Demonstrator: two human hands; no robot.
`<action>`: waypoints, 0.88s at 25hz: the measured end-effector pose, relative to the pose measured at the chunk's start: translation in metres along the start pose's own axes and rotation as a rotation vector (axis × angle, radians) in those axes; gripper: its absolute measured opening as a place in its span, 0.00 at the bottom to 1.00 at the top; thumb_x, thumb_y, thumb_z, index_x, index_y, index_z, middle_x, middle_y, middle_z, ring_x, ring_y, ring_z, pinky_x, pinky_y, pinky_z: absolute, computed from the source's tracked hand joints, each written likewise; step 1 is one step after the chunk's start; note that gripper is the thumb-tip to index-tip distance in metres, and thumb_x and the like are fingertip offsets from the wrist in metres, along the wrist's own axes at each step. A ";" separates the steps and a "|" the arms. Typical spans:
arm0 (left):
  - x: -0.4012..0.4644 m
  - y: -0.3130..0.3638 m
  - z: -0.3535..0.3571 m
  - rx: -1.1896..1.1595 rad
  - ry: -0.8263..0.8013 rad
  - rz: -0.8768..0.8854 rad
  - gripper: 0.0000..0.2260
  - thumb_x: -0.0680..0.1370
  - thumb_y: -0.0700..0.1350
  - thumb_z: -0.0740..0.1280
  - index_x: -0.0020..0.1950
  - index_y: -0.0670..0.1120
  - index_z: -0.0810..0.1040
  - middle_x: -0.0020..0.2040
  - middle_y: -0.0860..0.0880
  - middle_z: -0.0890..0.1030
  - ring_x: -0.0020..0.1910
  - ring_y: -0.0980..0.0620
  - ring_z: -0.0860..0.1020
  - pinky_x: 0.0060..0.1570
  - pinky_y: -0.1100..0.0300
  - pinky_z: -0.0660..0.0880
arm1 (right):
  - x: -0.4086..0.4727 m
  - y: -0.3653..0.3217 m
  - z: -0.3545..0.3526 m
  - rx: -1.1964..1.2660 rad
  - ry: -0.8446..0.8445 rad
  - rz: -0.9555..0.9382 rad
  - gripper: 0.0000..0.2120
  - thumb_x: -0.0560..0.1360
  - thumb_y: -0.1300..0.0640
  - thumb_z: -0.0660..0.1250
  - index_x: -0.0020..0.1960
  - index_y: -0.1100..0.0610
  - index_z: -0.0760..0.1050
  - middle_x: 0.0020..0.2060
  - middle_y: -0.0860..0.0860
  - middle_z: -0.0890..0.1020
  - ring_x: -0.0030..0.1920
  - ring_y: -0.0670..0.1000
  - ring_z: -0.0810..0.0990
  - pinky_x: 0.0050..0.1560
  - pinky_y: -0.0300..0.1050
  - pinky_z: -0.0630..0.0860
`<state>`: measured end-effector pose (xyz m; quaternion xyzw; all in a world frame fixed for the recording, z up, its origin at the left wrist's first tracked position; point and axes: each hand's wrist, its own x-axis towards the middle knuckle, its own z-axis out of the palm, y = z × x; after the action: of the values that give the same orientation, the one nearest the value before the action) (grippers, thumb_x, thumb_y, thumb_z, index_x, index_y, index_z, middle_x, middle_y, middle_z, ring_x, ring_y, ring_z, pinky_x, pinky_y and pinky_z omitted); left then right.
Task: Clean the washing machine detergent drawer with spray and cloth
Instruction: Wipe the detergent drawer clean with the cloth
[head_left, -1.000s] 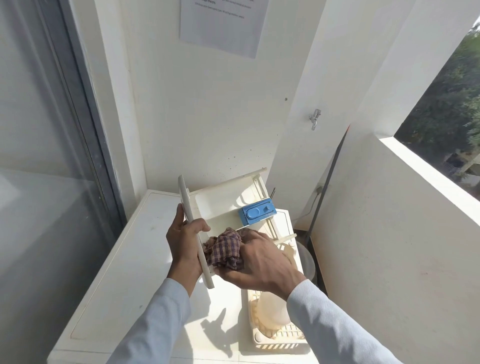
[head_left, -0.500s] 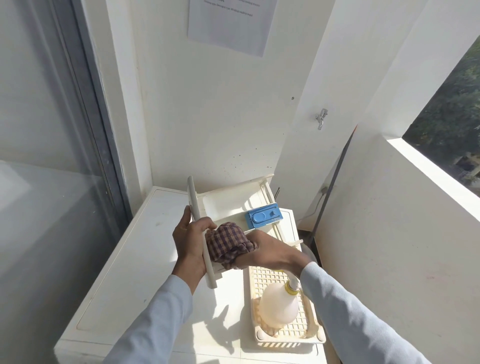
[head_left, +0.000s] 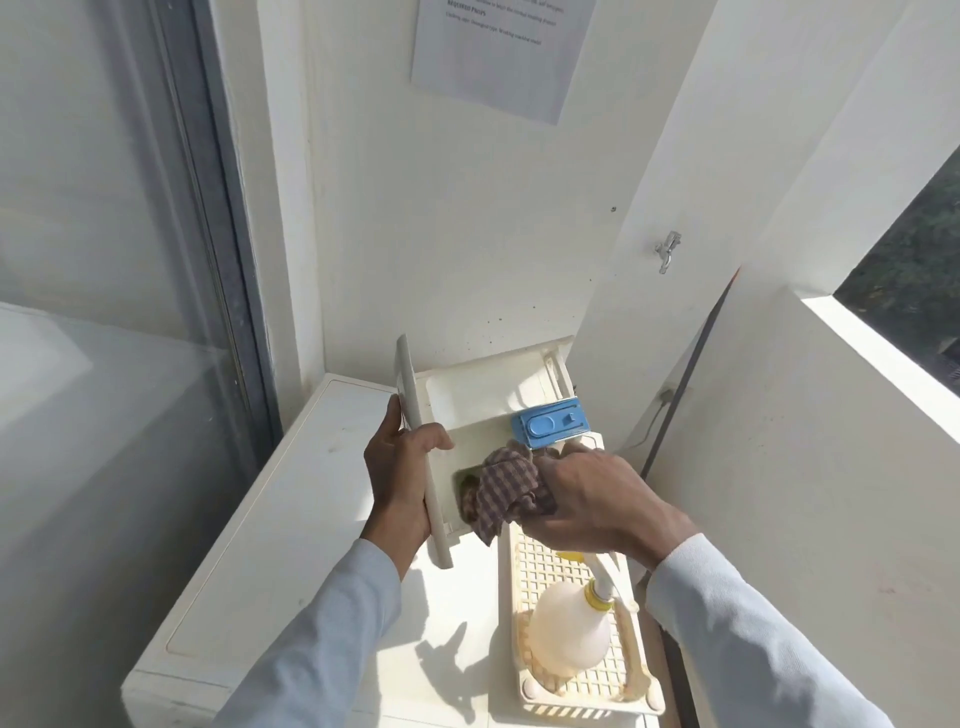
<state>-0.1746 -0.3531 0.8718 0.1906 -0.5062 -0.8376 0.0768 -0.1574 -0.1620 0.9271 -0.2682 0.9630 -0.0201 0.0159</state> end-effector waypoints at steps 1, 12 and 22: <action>-0.002 0.000 0.002 0.002 -0.018 0.016 0.24 0.62 0.36 0.69 0.58 0.46 0.83 0.42 0.50 0.76 0.39 0.52 0.72 0.41 0.61 0.73 | 0.000 -0.010 0.008 0.007 -0.003 -0.012 0.16 0.74 0.40 0.62 0.44 0.53 0.74 0.34 0.46 0.74 0.44 0.50 0.73 0.47 0.46 0.70; 0.003 -0.015 -0.004 -0.005 -0.002 0.014 0.34 0.60 0.40 0.70 0.67 0.52 0.82 0.45 0.49 0.77 0.45 0.49 0.75 0.44 0.56 0.74 | 0.011 -0.019 0.021 0.853 -0.142 0.203 0.03 0.68 0.55 0.74 0.38 0.53 0.82 0.34 0.50 0.84 0.35 0.45 0.81 0.41 0.43 0.80; 0.003 -0.020 -0.021 0.030 -0.032 -0.004 0.35 0.59 0.38 0.71 0.67 0.52 0.83 0.41 0.47 0.71 0.40 0.49 0.71 0.40 0.60 0.70 | 0.008 0.049 -0.074 1.245 0.412 0.427 0.08 0.65 0.59 0.71 0.43 0.60 0.81 0.34 0.49 0.86 0.40 0.51 0.83 0.49 0.52 0.79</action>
<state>-0.1675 -0.3617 0.8452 0.1794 -0.5195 -0.8329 0.0642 -0.1924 -0.1224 0.9981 -0.0042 0.7873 -0.6164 -0.0126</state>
